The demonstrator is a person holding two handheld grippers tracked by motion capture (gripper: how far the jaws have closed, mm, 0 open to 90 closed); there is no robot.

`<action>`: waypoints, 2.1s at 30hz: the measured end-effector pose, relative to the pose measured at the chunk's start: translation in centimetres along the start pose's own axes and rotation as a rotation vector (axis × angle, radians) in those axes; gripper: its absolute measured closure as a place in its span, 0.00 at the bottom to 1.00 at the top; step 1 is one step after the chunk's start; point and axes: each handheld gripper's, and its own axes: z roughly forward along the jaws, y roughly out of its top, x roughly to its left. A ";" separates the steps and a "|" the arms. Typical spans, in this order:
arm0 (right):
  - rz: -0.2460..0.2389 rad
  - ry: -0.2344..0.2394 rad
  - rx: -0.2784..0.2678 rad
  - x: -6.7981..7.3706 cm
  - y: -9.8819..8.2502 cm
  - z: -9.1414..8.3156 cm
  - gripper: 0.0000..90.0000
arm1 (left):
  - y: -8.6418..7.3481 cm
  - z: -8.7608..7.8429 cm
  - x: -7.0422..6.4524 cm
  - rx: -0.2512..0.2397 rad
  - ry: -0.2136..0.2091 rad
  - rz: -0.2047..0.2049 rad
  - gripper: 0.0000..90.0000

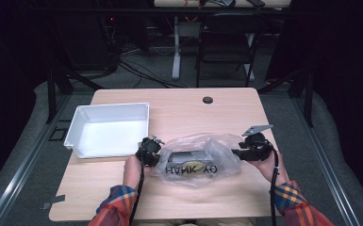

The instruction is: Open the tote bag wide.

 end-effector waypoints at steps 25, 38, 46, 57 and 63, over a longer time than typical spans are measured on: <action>-0.188 0.293 -0.106 7.0 2.5 -3.2 0.18 | 0.0 0.1 0.4 -0.001 -0.021 -0.023 0.97; -0.225 0.321 -0.119 7.9 2.5 -4.0 0.16 | -0.1 0.1 0.7 0.002 -0.028 -0.039 0.96; -0.239 0.148 0.010 8.6 1.8 -1.4 0.39 | -0.2 0.1 0.7 0.002 -0.024 -0.038 0.95; -0.058 -0.011 0.056 3.3 0.2 3.1 0.93 | -0.1 0.2 0.6 -0.005 -0.016 -0.043 0.95; -0.018 -0.038 0.003 2.1 0.7 3.2 0.98 | -0.1 0.2 0.7 -0.016 -0.007 -0.044 0.95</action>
